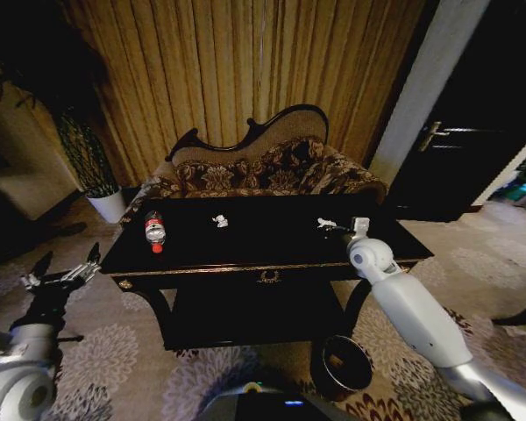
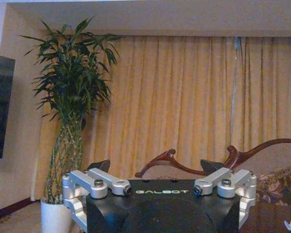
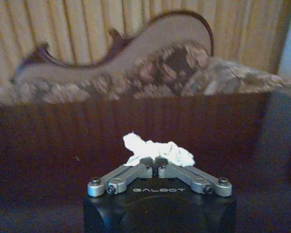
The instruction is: Move to the front of the table and place the trash on the table into the trash bin.
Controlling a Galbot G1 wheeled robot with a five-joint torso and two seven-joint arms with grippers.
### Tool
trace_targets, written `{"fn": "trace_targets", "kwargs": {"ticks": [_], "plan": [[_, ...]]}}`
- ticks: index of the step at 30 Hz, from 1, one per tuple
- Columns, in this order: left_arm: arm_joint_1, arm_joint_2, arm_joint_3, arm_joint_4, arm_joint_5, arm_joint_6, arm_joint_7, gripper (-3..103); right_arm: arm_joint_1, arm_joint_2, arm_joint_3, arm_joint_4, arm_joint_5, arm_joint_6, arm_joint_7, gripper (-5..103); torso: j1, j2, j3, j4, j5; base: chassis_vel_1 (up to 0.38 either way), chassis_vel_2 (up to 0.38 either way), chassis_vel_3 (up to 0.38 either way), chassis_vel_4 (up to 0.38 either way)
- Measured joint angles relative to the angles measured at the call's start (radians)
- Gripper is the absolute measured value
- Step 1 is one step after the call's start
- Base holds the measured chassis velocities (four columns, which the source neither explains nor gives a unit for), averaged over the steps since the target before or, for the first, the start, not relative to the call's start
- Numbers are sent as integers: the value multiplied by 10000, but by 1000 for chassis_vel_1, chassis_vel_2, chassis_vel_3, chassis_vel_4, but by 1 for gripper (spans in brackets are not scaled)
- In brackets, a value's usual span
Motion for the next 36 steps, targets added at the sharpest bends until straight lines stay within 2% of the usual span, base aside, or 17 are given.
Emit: {"fn": "trace_targets", "kwargs": {"ticks": [1,2,5,6,10,13,22,36], "plan": [[0,3,-7,-3,-43,0,0,100,-133,-12,131,64,0,347,-242,1,-1,0,0,0,2,0,0,0,0],[0,3,-7,-3,-43,0,0,100,-133,-12,131,64,0,347,-242,1,-1,0,0,0,2,0,0,0,0],[-13,43,-7,-3,-149,3,6,100,-665,-116,674,409,-110,1363,-1066,1,-1,0,0,1,1,0,0,0,0],[-13,43,-7,-3,-149,3,6,100,-665,-116,674,409,-110,1363,-1066,1,-1,0,0,1,1,0,0,0,0],[-120,160,149,74,-157,-13,26,100,-1806,-235,1587,982,-434,2894,-2006,1,-1,0,0,-1,0,0,0,0,0],[-198,207,192,102,-162,-36,37,100,-2499,-231,2027,1328,-524,3310,-2277,1,-1,0,0,-2,2,0,0,0,0],[-294,374,168,155,-315,-40,42,100,-4307,205,3161,2654,-1230,3501,-2594,1,-1,1,-1,0,0,0,0,0,0],[-117,414,143,230,-340,-233,89,100,-5459,740,4025,3552,-1578,3356,-2573,1,-1,0,0,0,0,0,0,0,0]]}}
